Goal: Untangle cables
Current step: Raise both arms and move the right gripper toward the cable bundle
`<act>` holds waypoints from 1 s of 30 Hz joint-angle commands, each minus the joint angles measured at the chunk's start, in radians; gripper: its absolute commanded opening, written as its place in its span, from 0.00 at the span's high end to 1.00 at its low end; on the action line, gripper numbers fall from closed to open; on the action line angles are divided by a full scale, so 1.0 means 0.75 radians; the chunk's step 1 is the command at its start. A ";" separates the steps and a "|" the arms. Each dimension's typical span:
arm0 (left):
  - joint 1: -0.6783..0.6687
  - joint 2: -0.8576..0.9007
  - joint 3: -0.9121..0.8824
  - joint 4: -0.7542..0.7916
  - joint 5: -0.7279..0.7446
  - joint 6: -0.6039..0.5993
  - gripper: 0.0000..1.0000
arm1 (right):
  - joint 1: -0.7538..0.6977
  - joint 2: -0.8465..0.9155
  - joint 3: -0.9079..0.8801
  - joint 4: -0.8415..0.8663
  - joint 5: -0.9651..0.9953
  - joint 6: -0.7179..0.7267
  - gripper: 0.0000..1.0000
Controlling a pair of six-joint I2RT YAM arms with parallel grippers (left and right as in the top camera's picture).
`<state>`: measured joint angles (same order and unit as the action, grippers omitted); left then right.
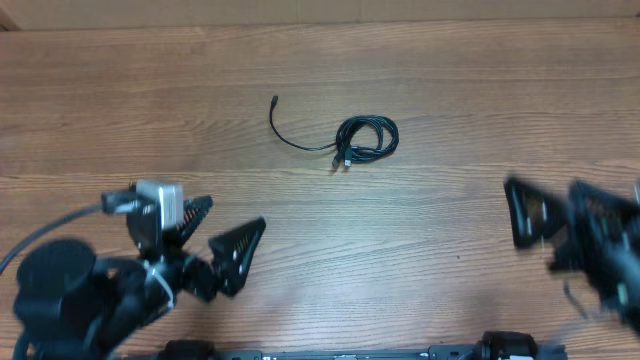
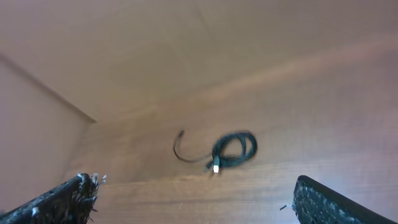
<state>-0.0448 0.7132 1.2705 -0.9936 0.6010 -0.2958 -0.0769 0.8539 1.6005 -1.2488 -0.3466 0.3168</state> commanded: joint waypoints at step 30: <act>0.007 0.203 0.018 0.195 -0.033 -0.019 0.03 | 0.395 1.294 0.005 0.413 0.163 -0.147 0.00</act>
<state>-0.0448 0.8742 1.2705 -0.8516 0.5812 -0.3332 0.2176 1.8027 1.6005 -0.9726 -0.2512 0.2569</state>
